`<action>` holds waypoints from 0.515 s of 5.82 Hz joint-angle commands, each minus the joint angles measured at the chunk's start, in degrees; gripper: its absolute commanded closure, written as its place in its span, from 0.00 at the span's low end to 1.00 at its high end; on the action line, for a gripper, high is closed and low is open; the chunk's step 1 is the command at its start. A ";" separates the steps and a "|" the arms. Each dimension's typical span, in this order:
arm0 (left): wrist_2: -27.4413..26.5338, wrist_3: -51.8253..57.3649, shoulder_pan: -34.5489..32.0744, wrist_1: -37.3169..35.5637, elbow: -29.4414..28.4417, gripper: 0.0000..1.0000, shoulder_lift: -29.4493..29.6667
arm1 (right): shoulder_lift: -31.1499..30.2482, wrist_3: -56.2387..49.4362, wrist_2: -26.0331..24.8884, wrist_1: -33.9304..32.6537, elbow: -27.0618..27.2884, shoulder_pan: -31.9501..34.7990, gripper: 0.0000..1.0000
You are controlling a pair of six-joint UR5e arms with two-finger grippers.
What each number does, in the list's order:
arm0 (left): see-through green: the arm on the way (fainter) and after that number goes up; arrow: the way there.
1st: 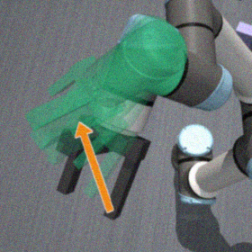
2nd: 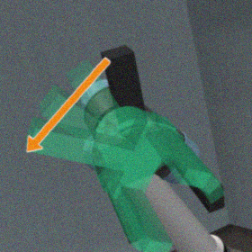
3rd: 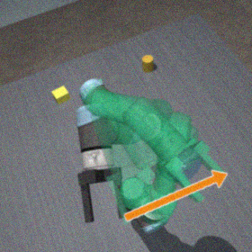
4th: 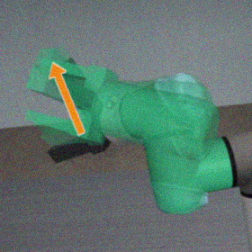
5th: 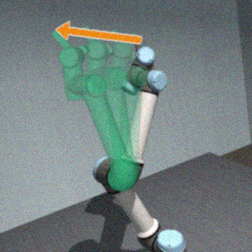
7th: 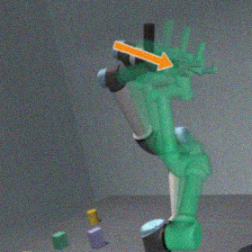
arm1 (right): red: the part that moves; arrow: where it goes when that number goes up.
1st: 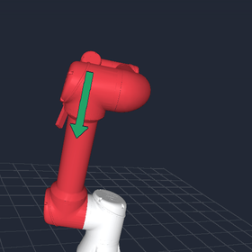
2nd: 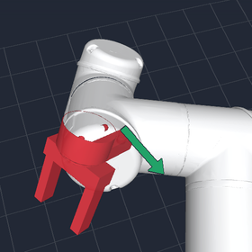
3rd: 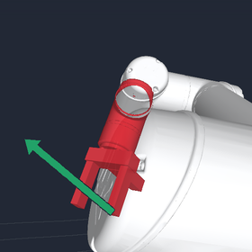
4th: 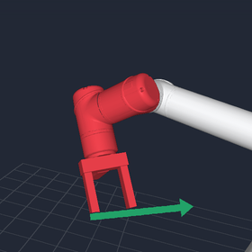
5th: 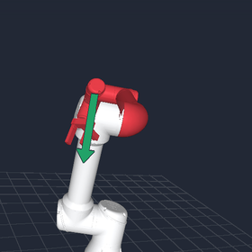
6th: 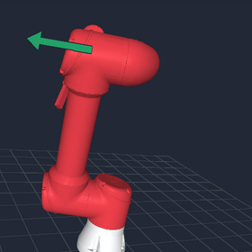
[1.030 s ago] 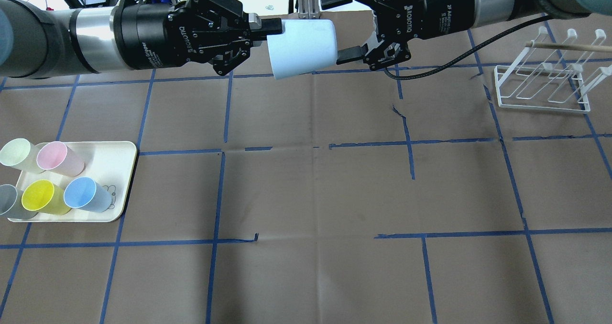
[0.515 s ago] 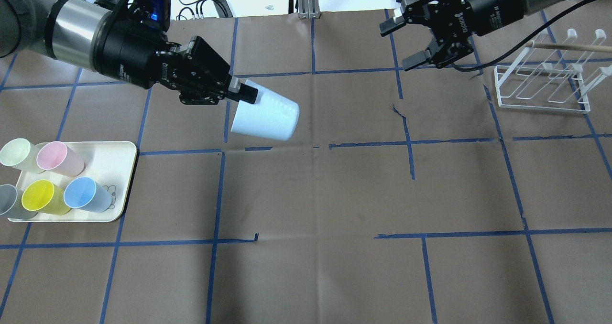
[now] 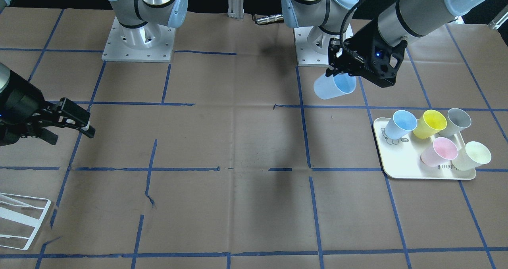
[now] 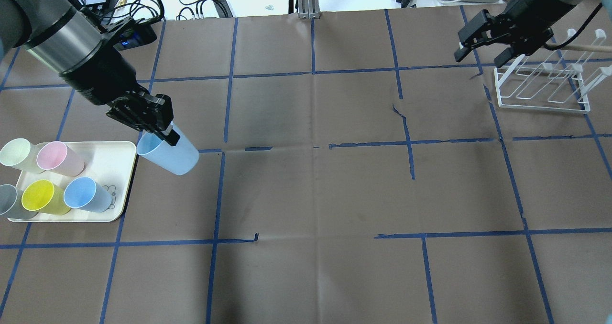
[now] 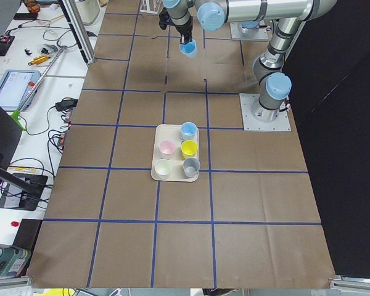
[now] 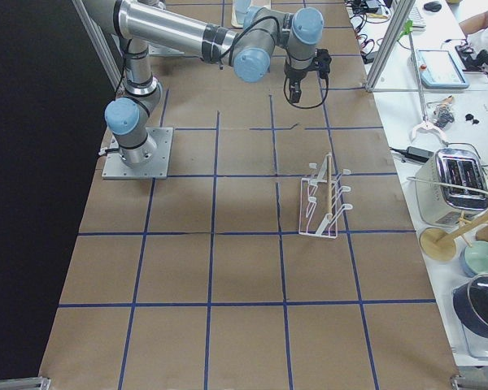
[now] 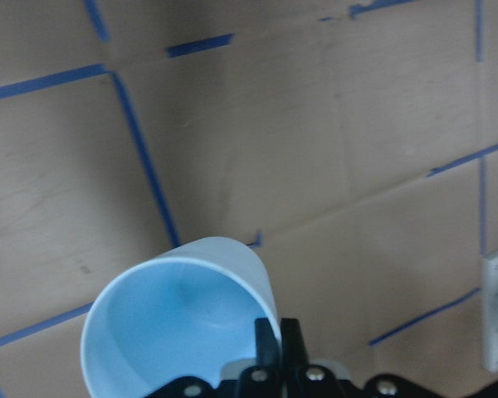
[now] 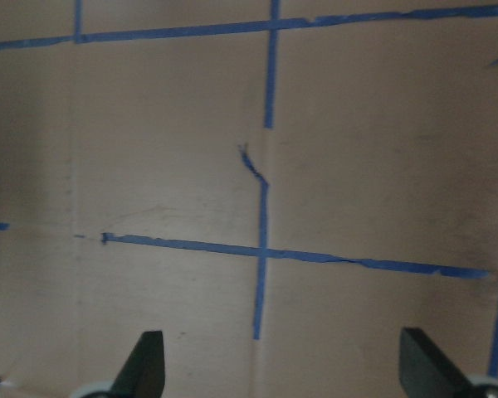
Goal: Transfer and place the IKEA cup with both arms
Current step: 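Lower the cup onto the white tray with the left gripper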
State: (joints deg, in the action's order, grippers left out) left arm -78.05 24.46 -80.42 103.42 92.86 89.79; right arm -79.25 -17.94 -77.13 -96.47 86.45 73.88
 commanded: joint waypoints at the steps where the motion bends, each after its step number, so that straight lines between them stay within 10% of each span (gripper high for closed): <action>1: -14.33 -6.15 2.97 -7.75 0.48 0.97 5.01 | -0.28 9.24 -4.88 1.60 -3.80 0.21 0.00; 3: -24.21 -6.53 7.09 -22.39 2.92 1.00 10.64 | -0.11 19.66 -6.96 7.70 -7.16 5.88 0.00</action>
State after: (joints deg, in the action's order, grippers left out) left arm -97.76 18.22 -75.55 88.12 94.34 97.71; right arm -79.36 -2.64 -82.58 -90.42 80.49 76.70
